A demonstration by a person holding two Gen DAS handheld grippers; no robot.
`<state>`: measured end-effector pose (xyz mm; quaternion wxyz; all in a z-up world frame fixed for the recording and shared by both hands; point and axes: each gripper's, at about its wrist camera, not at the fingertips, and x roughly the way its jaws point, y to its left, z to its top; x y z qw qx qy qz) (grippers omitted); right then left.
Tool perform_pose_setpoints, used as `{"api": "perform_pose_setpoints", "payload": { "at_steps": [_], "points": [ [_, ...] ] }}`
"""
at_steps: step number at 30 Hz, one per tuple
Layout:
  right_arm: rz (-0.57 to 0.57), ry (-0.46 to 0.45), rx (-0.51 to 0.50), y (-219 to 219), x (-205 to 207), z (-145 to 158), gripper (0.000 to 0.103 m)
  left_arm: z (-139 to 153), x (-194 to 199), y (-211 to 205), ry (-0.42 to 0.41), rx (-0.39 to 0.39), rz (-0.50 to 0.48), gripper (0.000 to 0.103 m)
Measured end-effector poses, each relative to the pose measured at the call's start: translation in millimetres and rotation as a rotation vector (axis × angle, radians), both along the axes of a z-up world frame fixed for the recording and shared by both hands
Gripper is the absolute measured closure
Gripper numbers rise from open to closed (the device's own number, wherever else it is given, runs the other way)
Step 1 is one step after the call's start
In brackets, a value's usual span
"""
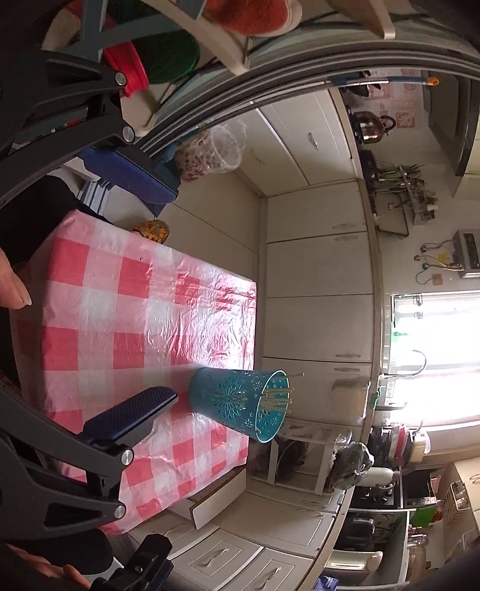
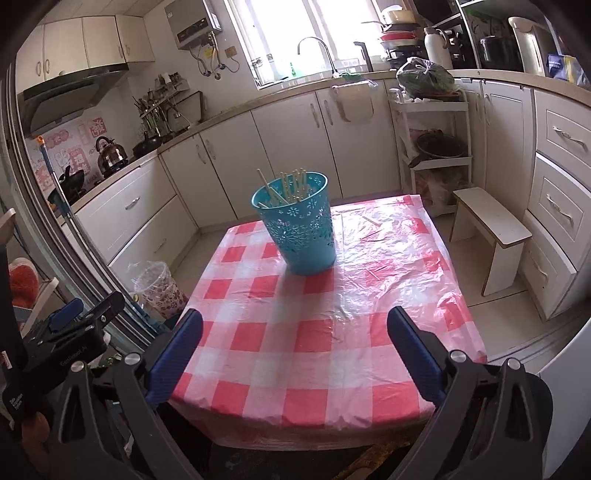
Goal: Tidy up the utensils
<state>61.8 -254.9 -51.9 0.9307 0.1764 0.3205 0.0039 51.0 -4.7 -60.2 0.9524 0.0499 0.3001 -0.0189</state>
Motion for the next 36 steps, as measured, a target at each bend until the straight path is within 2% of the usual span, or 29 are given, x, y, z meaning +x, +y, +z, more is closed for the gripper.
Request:
{"api": "perform_pose_setpoints", "payload": {
  "at_steps": [4, 8, 12, 17, 22, 27, 36],
  "points": [
    [0.011, -0.032, 0.017, 7, -23, 20, 0.007, 20, -26, 7, -0.013, -0.008, 0.011, 0.008],
    [0.014, -0.056, 0.017, 13, -43, 40, 0.007, 33, -40, 9, 0.064, -0.025, -0.019, 0.008],
    [0.011, -0.075, 0.036, 15, -62, 60, 0.007, 47, -59, 6, 0.104, 0.013, -0.039, 0.008],
    [0.001, -0.086, 0.046, 24, -91, 78, 0.007, 66, -101, 1, 0.034, 0.034, -0.056, 0.008],
    [0.025, -0.093, 0.045, 49, -122, 74, 0.007, 76, -139, 0, -0.017, 0.027, -0.066, 0.008],
    [0.029, -0.112, 0.013, 66, -148, 71, 0.007, 85, -161, 6, -0.039, 0.019, -0.062, 0.008],
    [0.003, -0.198, -0.023, 70, -171, 88, 0.007, 97, -182, 14, -0.092, 0.025, -0.038, 0.008]
  ]
}}
